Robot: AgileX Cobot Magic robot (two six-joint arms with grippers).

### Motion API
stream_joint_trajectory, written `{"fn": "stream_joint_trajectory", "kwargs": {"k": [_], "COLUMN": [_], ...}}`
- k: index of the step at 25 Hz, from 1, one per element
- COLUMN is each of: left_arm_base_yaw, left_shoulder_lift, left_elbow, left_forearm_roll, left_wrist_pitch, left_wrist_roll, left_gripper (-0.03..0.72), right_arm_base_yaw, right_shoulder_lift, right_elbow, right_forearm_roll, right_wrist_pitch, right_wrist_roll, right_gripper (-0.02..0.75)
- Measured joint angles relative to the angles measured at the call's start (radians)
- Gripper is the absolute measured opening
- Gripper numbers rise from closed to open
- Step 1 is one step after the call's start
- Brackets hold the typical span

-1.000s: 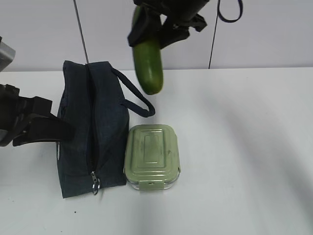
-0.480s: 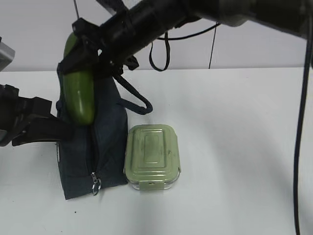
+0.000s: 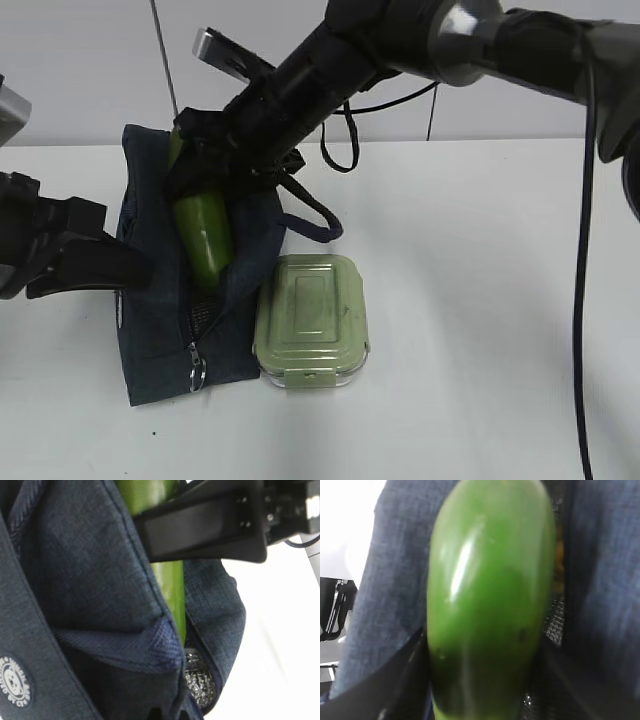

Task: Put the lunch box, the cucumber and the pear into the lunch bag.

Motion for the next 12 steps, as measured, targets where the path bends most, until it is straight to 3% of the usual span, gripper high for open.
{"fn": "stream_joint_trajectory", "kwargs": {"k": [5,12], "left_arm_base_yaw": [0.000,0.000], "left_shoulder_lift": [0.000,0.000], "left_elbow": [0.000,0.000], "left_forearm_roll": [0.000,0.000], "left_wrist_pitch": [0.000,0.003], "left_wrist_roll": [0.000,0.001], "left_gripper": [-0.013,-0.013], "right_arm_base_yaw": [0.000,-0.006], "right_shoulder_lift": [0.004,0.006], "right_elbow": [0.000,-0.079], "right_forearm_roll": [0.007,-0.010], "right_wrist_pitch": [0.050,0.093], "right_wrist_roll": [0.000,0.002], "right_gripper": [0.503,0.519]}}
